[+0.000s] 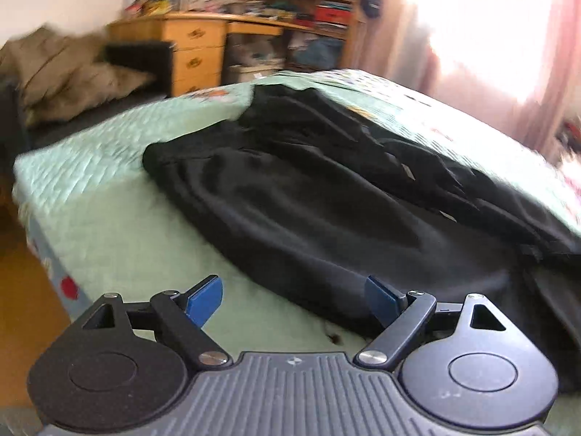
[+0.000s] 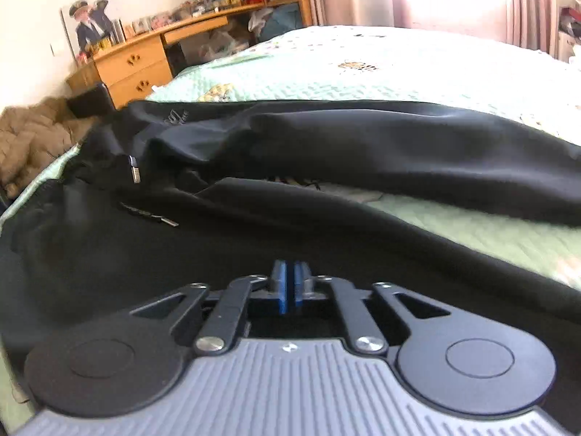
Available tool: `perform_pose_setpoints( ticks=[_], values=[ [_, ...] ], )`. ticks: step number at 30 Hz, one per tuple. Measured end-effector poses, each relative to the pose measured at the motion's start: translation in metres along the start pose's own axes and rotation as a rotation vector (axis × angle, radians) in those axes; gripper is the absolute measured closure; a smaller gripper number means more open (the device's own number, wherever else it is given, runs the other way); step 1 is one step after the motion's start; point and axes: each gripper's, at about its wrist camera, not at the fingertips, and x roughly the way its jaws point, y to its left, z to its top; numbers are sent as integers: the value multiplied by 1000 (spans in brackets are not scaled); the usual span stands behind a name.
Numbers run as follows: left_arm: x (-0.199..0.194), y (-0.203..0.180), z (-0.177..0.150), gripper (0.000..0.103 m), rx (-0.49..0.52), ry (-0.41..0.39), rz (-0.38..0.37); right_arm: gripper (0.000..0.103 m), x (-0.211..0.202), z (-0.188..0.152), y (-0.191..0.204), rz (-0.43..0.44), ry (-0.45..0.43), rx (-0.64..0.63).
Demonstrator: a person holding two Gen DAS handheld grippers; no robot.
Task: Fold clothes
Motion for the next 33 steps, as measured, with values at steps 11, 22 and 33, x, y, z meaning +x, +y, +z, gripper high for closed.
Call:
perform_pose_setpoints(
  ticks=[11,22,33],
  values=[
    [38,31,4,8,-98,30,-129,62,-119,-92,-30,142,-67,207],
    [49,14,18,48,-23,35,-139,47,-161,-128,-3,67,-73,-49],
    [54,-11,41,80,86,113,46,48,-129,-90,6,177,-13,-101]
  ],
)
